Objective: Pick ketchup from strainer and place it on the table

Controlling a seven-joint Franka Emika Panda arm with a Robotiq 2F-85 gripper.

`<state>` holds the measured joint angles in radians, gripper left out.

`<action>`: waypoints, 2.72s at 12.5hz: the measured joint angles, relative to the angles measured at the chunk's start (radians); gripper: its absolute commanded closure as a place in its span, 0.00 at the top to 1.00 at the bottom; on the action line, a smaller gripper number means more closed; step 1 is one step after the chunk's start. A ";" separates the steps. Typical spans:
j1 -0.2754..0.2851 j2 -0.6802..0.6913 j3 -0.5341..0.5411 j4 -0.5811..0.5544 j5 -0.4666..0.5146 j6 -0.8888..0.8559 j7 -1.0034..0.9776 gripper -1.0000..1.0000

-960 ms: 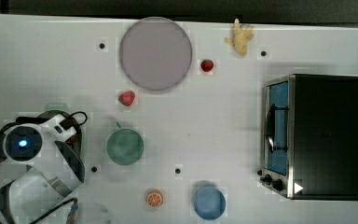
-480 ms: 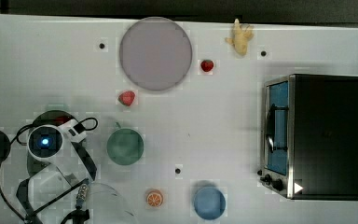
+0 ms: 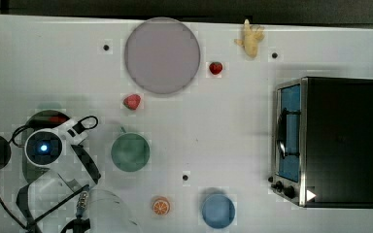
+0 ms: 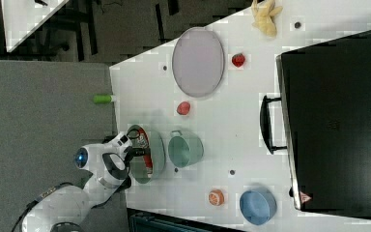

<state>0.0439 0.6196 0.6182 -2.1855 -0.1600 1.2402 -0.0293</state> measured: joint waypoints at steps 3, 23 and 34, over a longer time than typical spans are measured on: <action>0.002 -0.070 0.003 -0.033 -0.003 -0.084 0.002 0.58; -0.187 -0.486 -0.517 0.117 0.218 -0.687 -0.214 0.58; -0.197 -0.344 -0.555 -0.174 0.192 -0.284 -0.281 0.92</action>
<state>-0.1530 0.2754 0.0633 -2.3594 0.0320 0.9561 -0.3103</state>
